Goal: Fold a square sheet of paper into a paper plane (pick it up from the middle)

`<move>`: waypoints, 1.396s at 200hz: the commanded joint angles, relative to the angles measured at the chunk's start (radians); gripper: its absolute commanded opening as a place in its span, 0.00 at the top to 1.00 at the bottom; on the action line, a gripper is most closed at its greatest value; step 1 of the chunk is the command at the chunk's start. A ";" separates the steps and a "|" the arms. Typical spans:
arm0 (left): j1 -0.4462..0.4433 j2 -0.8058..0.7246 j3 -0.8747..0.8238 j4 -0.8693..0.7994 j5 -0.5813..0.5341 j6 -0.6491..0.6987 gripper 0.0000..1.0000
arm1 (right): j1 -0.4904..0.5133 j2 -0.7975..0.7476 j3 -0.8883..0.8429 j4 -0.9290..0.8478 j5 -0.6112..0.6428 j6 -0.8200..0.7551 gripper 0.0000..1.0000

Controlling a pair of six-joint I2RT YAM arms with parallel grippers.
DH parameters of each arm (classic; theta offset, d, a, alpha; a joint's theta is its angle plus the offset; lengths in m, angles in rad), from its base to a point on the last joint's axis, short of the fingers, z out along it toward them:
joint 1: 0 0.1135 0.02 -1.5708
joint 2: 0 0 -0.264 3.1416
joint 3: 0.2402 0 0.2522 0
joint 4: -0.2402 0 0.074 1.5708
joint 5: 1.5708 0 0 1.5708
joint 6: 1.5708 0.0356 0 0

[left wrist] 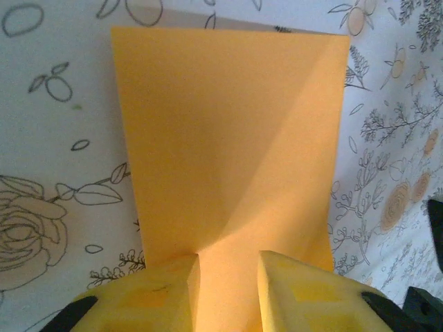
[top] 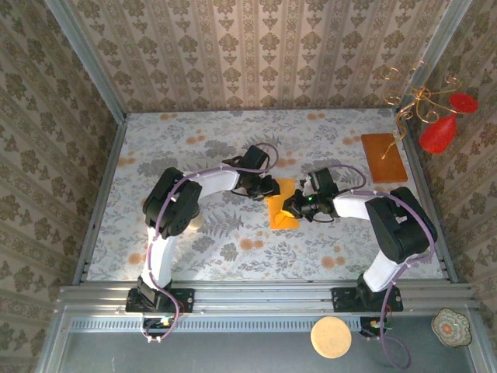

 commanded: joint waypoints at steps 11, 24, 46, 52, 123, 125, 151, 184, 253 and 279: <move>0.031 -0.001 0.044 -0.051 0.005 0.042 0.70 | 0.006 0.024 0.016 0.008 0.011 0.011 0.96; 0.036 0.010 0.043 -0.055 0.004 0.046 0.70 | 0.005 0.024 0.016 0.007 0.013 0.012 0.97; 0.041 0.029 0.047 -0.058 0.005 0.052 0.70 | 0.006 0.025 0.016 0.011 0.004 0.014 0.97; 0.041 0.036 0.052 -0.062 0.009 0.054 0.70 | 0.005 0.024 0.016 0.010 0.002 0.014 0.97; 0.036 0.078 0.068 -0.087 0.013 0.053 0.71 | 0.006 0.027 0.014 0.052 -0.033 0.018 0.96; 0.035 0.078 0.066 -0.087 0.013 0.052 0.71 | 0.005 0.027 0.014 0.053 -0.034 0.018 0.96; 0.034 0.080 0.055 -0.091 0.002 0.047 0.72 | 0.006 0.035 0.019 0.065 -0.047 0.015 0.96; 0.034 0.080 0.049 -0.096 -0.008 0.045 0.73 | 0.005 0.047 0.029 0.076 -0.052 0.013 0.96; 0.032 0.080 0.041 -0.097 -0.013 0.040 0.75 | 0.005 0.072 0.039 0.104 -0.049 0.022 0.96; 0.032 0.078 0.041 -0.098 -0.014 0.039 0.76 | 0.006 0.085 0.043 0.114 -0.039 0.027 0.96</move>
